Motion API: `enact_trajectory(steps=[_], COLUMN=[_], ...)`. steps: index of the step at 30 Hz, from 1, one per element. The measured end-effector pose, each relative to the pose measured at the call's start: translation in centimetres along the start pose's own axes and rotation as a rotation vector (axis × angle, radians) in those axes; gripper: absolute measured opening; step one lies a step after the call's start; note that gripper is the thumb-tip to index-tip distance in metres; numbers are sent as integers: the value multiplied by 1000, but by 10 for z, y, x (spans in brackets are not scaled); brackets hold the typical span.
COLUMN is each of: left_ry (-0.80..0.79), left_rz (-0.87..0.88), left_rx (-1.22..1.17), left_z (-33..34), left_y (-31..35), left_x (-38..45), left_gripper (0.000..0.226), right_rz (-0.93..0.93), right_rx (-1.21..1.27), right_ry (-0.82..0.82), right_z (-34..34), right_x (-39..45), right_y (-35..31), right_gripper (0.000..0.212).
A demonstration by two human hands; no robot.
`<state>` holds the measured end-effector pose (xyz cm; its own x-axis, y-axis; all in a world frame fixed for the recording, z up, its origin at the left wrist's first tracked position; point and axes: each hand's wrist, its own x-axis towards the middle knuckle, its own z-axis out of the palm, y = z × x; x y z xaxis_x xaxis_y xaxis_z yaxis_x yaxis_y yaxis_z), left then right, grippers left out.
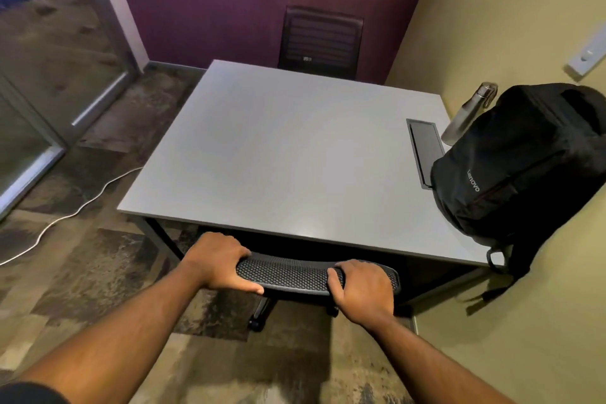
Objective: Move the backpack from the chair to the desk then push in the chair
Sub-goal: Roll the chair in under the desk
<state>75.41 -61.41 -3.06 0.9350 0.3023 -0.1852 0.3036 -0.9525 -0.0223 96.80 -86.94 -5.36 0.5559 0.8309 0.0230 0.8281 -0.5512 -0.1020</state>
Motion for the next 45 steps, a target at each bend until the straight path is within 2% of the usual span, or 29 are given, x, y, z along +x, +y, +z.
enact_trajectory(steps=[6, 15, 28, 36, 41, 45], left_ry=[72, 68, -26, -99, -138, -178], left_rz=[-149, -66, -79, -144, -200, -185], left_rx=[-121, -133, -125, -130, -114, -158], left_z=[17, 26, 27, 10, -2, -6], left_y=[1, 1, 2, 1, 10, 12], left_x=[2, 26, 26, 16, 11, 8], left_gripper=[115, 114, 112, 107, 119, 119], right_rz=[32, 66, 12, 8, -3, 38], right_rx=[1, -29, -44, -16, -50, -46], right_ry=[-15, 4, -65, -90, -115, -190], right_z=[-1, 13, 2, -11, -13, -13], right_x=[19, 25, 27, 33, 36, 37], right_y=[2, 16, 12, 7, 6, 3], right_gripper=[62, 63, 64, 62, 60, 59])
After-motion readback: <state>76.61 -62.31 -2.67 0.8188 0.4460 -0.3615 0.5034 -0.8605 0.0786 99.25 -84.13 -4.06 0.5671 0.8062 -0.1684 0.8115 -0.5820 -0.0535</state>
